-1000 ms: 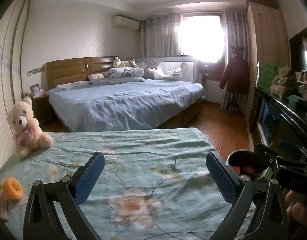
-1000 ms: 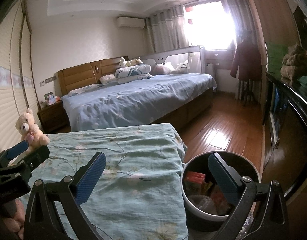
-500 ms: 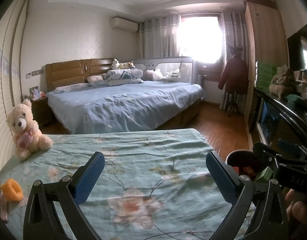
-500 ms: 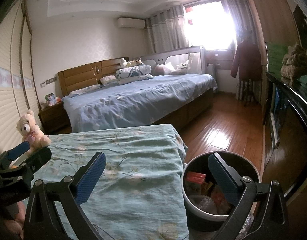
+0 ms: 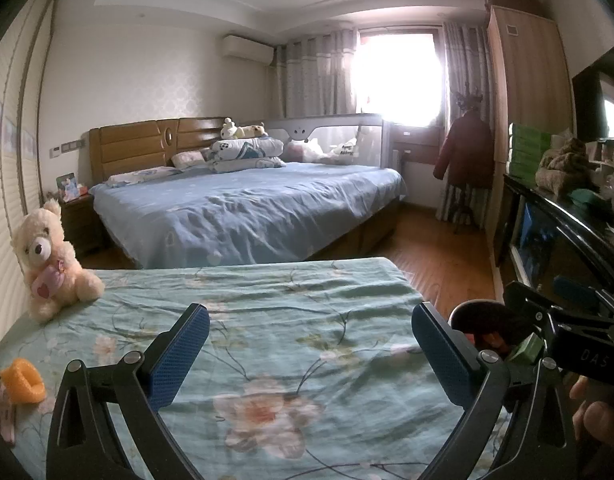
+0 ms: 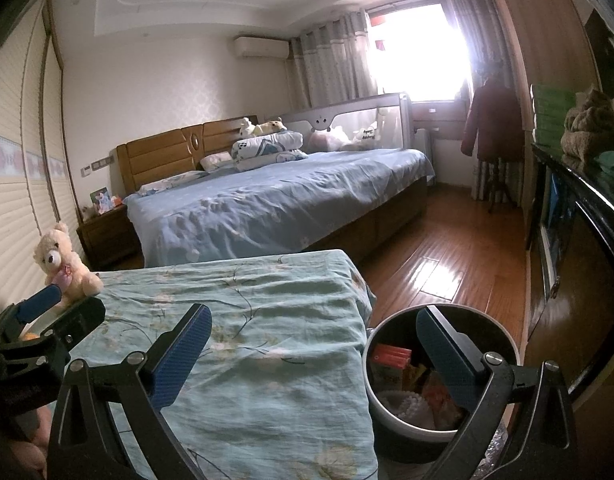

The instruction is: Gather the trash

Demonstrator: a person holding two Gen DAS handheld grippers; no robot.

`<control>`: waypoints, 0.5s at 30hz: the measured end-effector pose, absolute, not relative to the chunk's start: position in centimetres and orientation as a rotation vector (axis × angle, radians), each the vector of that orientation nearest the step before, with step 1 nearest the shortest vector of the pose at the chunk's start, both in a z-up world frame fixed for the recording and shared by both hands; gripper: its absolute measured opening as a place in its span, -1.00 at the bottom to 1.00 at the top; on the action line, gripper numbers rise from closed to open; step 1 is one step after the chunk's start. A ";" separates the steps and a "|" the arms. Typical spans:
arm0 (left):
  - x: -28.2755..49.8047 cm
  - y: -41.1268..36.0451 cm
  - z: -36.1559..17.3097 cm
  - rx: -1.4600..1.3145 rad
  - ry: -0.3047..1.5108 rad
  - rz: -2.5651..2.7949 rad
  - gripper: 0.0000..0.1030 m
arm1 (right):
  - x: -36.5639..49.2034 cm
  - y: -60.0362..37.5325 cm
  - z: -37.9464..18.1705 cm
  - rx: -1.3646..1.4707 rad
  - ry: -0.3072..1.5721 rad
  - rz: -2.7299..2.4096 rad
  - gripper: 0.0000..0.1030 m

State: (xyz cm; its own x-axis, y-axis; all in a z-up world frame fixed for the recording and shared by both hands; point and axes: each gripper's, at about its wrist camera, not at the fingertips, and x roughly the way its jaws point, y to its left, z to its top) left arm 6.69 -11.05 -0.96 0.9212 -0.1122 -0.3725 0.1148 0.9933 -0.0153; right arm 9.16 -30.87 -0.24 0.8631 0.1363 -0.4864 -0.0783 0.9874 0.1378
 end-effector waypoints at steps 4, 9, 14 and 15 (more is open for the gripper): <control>6.7 -11.0 -1.0 0.007 0.383 -0.118 0.98 | 9.2 -30.8 -0.2 0.114 0.517 0.111 1.00; 6.8 -11.1 -1.0 0.009 0.388 -0.121 0.98 | 9.2 -30.9 -0.2 0.116 0.517 0.113 1.00; 6.8 -11.1 -1.0 0.008 0.386 -0.125 0.98 | 9.2 -30.8 -0.2 0.114 0.517 0.113 1.00; 6.8 -11.1 -1.0 0.008 0.385 -0.124 0.98 | 9.1 -30.9 -0.3 0.116 0.517 0.113 1.00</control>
State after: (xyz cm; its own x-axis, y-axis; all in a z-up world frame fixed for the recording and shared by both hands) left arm 6.77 -11.14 -1.02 0.9194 -0.1186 -0.3749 0.1218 0.9924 -0.0153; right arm 9.14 -30.91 -0.26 0.8635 0.1366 -0.4855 -0.0782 0.9872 0.1388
